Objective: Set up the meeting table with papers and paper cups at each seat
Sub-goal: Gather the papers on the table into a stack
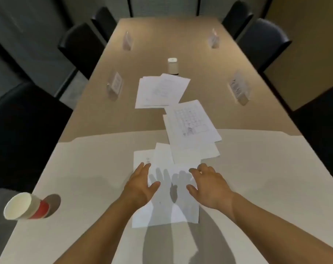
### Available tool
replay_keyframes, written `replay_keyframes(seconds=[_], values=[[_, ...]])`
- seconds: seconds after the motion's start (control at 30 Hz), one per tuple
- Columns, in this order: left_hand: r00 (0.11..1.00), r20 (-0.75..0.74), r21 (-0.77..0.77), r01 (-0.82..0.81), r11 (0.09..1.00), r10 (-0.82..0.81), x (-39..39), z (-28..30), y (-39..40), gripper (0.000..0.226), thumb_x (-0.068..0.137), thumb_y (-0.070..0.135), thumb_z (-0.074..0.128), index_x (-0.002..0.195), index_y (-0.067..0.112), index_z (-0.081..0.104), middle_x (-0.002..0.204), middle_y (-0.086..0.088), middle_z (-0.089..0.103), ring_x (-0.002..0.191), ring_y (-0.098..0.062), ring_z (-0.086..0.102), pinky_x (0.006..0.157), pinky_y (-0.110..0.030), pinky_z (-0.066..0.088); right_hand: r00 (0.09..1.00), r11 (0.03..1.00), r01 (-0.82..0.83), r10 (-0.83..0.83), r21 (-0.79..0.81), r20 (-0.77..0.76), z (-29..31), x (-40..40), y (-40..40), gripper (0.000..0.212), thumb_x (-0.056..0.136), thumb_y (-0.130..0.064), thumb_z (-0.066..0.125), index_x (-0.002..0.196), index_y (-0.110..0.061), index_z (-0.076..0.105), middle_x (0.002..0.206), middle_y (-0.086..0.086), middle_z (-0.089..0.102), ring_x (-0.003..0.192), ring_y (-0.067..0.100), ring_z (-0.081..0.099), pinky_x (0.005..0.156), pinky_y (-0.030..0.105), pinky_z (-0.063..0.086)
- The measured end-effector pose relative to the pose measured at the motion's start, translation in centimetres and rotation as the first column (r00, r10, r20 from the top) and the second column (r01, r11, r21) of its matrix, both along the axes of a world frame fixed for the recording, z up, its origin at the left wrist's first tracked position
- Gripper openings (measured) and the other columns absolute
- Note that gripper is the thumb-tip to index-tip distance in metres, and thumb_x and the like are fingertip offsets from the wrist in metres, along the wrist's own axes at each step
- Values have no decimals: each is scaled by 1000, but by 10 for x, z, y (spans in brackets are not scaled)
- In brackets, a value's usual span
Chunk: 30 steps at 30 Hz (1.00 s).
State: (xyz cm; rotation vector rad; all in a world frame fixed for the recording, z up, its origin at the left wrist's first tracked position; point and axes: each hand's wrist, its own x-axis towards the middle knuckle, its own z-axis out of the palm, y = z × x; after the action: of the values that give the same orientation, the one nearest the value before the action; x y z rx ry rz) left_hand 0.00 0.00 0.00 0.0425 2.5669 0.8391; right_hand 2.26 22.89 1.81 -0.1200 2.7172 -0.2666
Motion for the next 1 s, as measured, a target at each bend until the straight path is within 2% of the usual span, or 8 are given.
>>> replay_keyframes(seconds=[0.13, 0.27, 0.47, 0.67, 0.77, 0.87, 0.93, 1.0], values=[[976, 143, 0, -167, 986, 165, 3, -19, 0, 75, 91, 37, 61, 152, 16, 22, 163, -7, 16, 150, -23, 18, 119, -37, 22, 981, 997, -68, 63, 22, 181, -32, -14, 6, 68, 95, -50, 38, 152, -23, 13, 161, 8, 7, 144, 33, 19, 113, 46, 25], [938, 225, -30, -263, 964, 263, -8, -40, -7, 73, 87, 33, 66, 147, 10, 31, 150, -10, 36, 134, -28, 43, 109, -36, 37, 961, 998, -68, 62, 12, 268, -70, -24, 6, 71, 95, -53, 36, 153, -30, 0, 162, 5, -15, 149, 34, -5, 120, 50, 4], [863, 318, -60, -395, 917, 393, -29, -66, -13, 68, 83, 32, 66, 142, 18, 38, 131, -8, 51, 122, -30, 50, 104, -42, 43, 947, 1000, -18, 12, 15, 321, -103, -26, 1, 70, 95, -50, 32, 153, -29, -2, 162, 5, -19, 148, 32, -14, 121, 49, -2], [826, 307, 10, -499, 866, 473, -38, -81, -9, 74, 78, 33, 70, 142, 27, 35, 141, -6, 42, 125, -34, 47, 99, -49, 50, 961, 995, -97, 93, -1, 261, -112, -18, -14, 67, 95, -51, 28, 153, -31, 0, 161, 4, -21, 147, 31, -20, 120, 50, -6], [790, 282, 67, -582, 811, 544, -40, -88, -12, 65, 82, 23, 69, 138, 25, 38, 130, -6, 50, 110, -30, 57, 88, -41, 55, 959, 991, -131, 133, -27, 251, -113, -18, -23, 67, 96, -51, 29, 152, -32, -1, 161, 2, -22, 146, 29, -23, 120, 48, -9], [715, 302, 125, -686, 717, 631, -44, -91, -16, 40, 87, 11, 67, 123, 15, 51, 96, 0, 60, 81, -18, 61, 73, -32, 49, 958, 987, -151, 160, -54, 239, -112, -20, -29, 66, 96, -51, 29, 152, -32, -2, 160, 1, -23, 146, 29, -25, 120, 47, -10], [652, 344, 150, -748, 647, 675, -46, -92, -18, 26, 86, 10, 68, 110, 12, 58, 86, 1, 63, 76, -19, 61, 67, -30, 49, 954, 983, -167, 180, -71, 241, -112, -22, -30, 66, 97, -51, 28, 152, -31, -1, 161, 1, -23, 146, 28, -25, 120, 47, -10], [639, 363, 156, -759, 632, 678, -48, -92, -18, 24, 85, 12, 69, 107, 8, 60, 88, -4, 66, 76, -22, 63, 59, -27, 48, 955, 979, -181, 197, -89, 222, -108, -27, -30, 63, 97, -50, 29, 152, -31, 7, 163, 1, -15, 148, 28, -18, 121, 45, -7]])
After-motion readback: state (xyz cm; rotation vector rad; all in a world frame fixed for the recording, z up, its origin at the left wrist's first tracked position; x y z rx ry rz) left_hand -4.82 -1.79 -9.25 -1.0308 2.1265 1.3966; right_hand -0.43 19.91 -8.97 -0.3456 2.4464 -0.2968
